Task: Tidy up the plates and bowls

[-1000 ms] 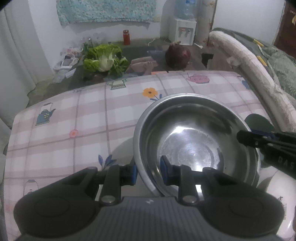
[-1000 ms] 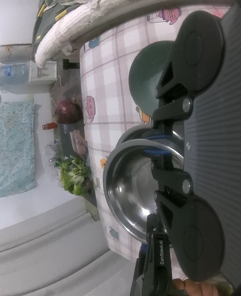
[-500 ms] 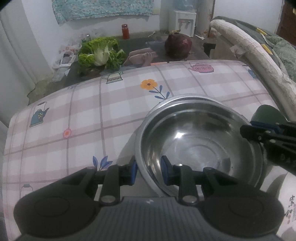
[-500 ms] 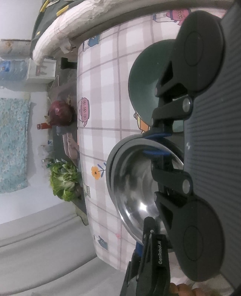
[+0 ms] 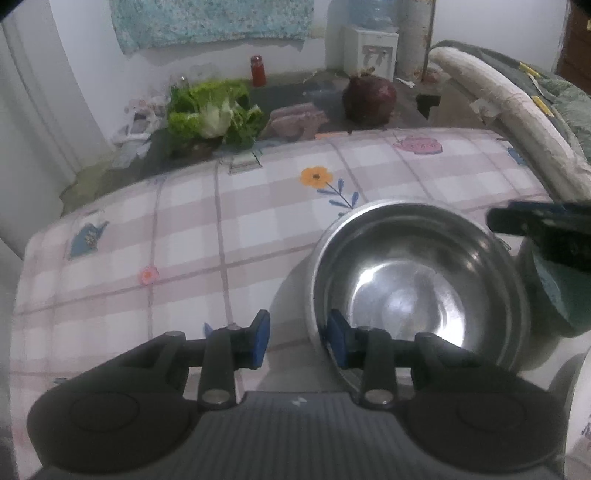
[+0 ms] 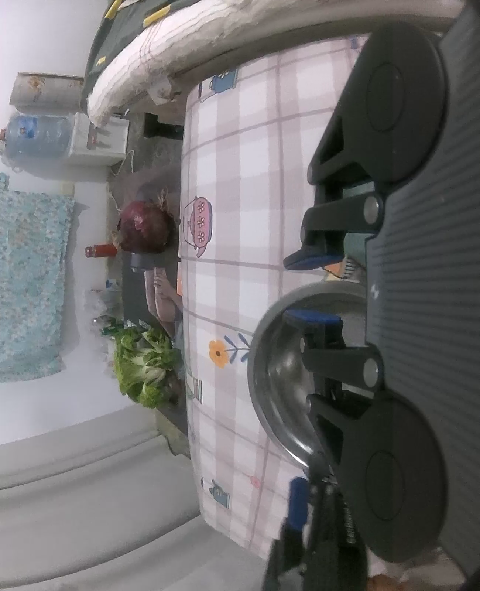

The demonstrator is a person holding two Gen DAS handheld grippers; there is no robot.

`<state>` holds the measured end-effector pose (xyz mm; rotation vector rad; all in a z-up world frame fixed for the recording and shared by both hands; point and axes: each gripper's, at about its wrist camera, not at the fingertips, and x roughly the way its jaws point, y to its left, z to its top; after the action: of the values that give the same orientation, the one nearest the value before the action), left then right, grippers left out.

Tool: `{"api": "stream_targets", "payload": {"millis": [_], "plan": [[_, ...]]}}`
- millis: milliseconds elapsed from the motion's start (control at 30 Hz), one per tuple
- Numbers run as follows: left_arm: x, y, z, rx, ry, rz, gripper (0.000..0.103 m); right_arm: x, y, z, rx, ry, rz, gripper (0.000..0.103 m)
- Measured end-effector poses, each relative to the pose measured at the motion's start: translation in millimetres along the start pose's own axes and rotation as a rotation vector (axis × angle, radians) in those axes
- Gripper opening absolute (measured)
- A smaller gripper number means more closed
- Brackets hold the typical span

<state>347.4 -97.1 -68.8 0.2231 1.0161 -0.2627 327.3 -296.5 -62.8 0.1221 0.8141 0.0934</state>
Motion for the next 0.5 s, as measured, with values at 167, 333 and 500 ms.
{"api": "stream_targets", "payload": {"millis": [167,333,500], "plan": [[3.2,-2.7,-0.4,0.004,0.0,-0.021,0.023,27.8,4.5,7.9,-0.032,0.053,-0.005,0.02],[1.6,2.0,-2.6,-0.004,0.002,-0.004,0.02,37.1,9.7,4.2,-0.028,0.093,0.022,0.016],[0.0,23.6,-6.3,-0.042,0.009,0.021,0.02,34.9,22.3,-0.6,-0.02,0.107,0.075,0.015]]}}
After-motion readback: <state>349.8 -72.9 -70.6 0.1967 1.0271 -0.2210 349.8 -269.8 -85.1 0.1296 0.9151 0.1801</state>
